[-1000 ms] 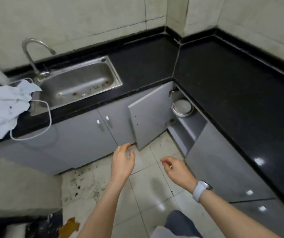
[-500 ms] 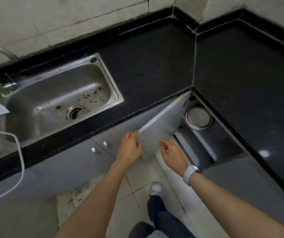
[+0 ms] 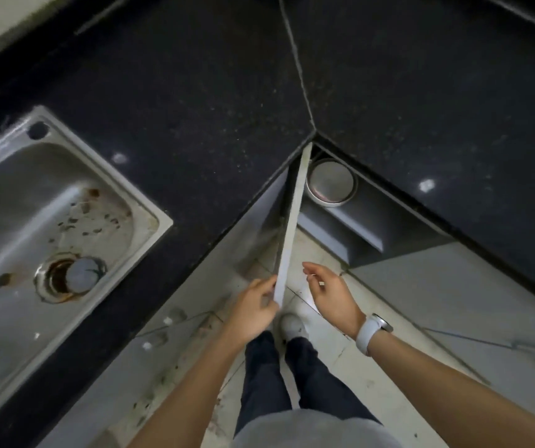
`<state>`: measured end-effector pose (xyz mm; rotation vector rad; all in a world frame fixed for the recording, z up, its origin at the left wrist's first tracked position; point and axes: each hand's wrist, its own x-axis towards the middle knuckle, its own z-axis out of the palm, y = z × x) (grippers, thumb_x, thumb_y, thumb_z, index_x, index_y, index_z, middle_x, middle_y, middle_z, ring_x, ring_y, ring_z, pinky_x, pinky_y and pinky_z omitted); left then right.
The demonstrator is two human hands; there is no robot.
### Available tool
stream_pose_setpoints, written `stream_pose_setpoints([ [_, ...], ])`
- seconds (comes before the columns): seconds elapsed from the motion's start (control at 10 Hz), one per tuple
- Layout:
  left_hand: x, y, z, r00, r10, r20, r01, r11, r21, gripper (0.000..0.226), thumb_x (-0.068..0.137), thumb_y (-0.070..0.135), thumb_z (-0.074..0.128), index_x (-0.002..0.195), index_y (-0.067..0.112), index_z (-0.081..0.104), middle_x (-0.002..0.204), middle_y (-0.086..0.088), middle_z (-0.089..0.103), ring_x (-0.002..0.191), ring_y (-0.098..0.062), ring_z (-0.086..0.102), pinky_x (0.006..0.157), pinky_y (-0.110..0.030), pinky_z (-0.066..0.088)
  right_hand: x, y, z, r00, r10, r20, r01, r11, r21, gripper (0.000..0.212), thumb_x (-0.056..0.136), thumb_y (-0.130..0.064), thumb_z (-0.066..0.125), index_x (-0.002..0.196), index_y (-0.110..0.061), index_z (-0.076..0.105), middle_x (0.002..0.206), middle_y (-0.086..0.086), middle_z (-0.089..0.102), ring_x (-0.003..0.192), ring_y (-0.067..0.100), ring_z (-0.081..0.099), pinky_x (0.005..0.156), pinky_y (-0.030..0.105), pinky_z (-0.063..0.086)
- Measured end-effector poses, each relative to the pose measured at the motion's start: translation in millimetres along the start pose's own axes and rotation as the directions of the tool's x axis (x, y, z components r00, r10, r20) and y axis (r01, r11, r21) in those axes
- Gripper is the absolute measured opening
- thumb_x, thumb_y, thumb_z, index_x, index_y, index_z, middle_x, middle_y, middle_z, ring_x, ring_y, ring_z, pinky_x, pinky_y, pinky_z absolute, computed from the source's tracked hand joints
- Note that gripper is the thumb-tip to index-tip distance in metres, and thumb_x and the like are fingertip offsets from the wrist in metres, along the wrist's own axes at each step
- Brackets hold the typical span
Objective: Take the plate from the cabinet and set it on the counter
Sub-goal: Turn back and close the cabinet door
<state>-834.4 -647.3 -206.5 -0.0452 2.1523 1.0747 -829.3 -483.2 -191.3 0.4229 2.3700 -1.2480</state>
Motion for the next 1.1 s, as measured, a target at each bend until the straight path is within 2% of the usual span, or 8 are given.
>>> stream_pose_setpoints([
  [0.2,35,51,20,0.949,0.130,0.288,-0.168,0.979,0.113,0.055,0.088,0.012,0.048,0.140,0.024,0.034,0.150,0.002,0.027,0.135,-0.014,0.032,0.102,-0.017,0.023,-23,23,-15,0.965,0.176,-0.192,-0.159,0.982,0.103,0.030,0.093,-0.011,0.039,0.115,-0.012,0.058,0.118,0.006,0.062,0.104,0.020,0.056,0.088,0.024,0.039],
  [0.4,76,98,41,0.901,0.216,0.376,-0.354,0.868,0.347,0.077,0.088,0.028,0.049,0.146,0.024,-0.001,0.159,0.005,-0.003,0.145,-0.018,0.006,0.117,-0.040,0.020,-20,50,-36,0.801,0.428,-0.419,-0.332,0.900,0.284,0.030,0.092,-0.008,0.040,0.115,-0.002,0.058,0.117,0.019,0.062,0.112,0.033,0.053,0.094,0.031,0.039],
  [0.6,98,125,73,0.900,0.332,0.282,-0.429,0.562,0.707,0.078,0.089,0.025,0.044,0.144,0.021,-0.012,0.157,-0.008,-0.015,0.144,-0.027,-0.013,0.116,-0.049,0.014,10,57,-75,0.552,0.751,-0.361,-0.193,0.537,0.821,0.044,0.093,-0.006,0.037,0.137,-0.003,0.033,0.144,0.015,0.041,0.129,0.030,0.041,0.104,0.029,0.032],
  [0.7,114,131,74,0.906,0.335,0.258,-0.396,0.455,0.798,0.077,0.091,0.029,0.041,0.142,0.027,-0.016,0.154,-0.007,-0.025,0.142,-0.030,-0.022,0.116,-0.054,0.005,31,63,-99,0.501,0.828,-0.252,0.022,0.279,0.960,0.051,0.087,0.006,0.030,0.136,-0.007,0.035,0.115,0.010,0.051,0.073,0.015,0.051,0.070,0.022,0.038],
  [0.8,129,145,79,0.912,0.321,0.254,-0.379,0.430,0.819,0.076,0.090,0.032,0.040,0.143,0.026,-0.015,0.156,-0.003,-0.018,0.142,-0.031,-0.020,0.117,-0.057,0.006,52,82,-118,0.575,0.809,-0.125,0.107,0.077,0.991,0.034,0.086,0.003,0.032,0.076,-0.028,0.042,0.076,-0.007,0.038,0.064,0.005,0.036,0.061,0.018,0.027],
  [0.9,131,151,81,0.907,0.336,0.253,-0.391,0.453,0.801,0.078,0.089,0.031,0.042,0.143,0.025,-0.013,0.157,-0.002,-0.015,0.143,-0.029,-0.018,0.117,-0.057,0.007,59,80,-124,0.698,0.706,-0.122,0.183,-0.011,0.983,0.030,0.092,-0.002,0.035,0.116,-0.015,0.048,0.113,0.004,0.050,0.106,0.015,0.051,0.096,0.028,0.043],
  [1.0,127,158,80,0.895,0.373,0.245,-0.409,0.466,0.784,0.073,0.090,0.028,0.042,0.144,0.025,-0.007,0.158,-0.004,-0.010,0.144,-0.029,-0.014,0.116,-0.056,0.008,58,71,-131,0.736,0.663,-0.140,0.186,0.001,0.982,0.049,0.095,-0.003,0.029,0.143,-0.011,0.018,0.153,0.005,0.024,0.140,0.020,0.023,0.113,0.037,0.026],
  [1.1,121,168,77,0.852,0.475,0.221,-0.454,0.460,0.763,0.065,0.088,0.022,0.046,0.144,0.019,0.013,0.157,-0.009,0.013,0.144,-0.030,0.008,0.113,-0.053,0.020,50,72,-132,0.724,0.680,-0.113,0.138,0.017,0.990,0.047,0.095,-0.009,0.035,0.141,-0.009,0.024,0.148,0.010,0.034,0.136,0.023,0.033,0.113,0.039,0.031],
])
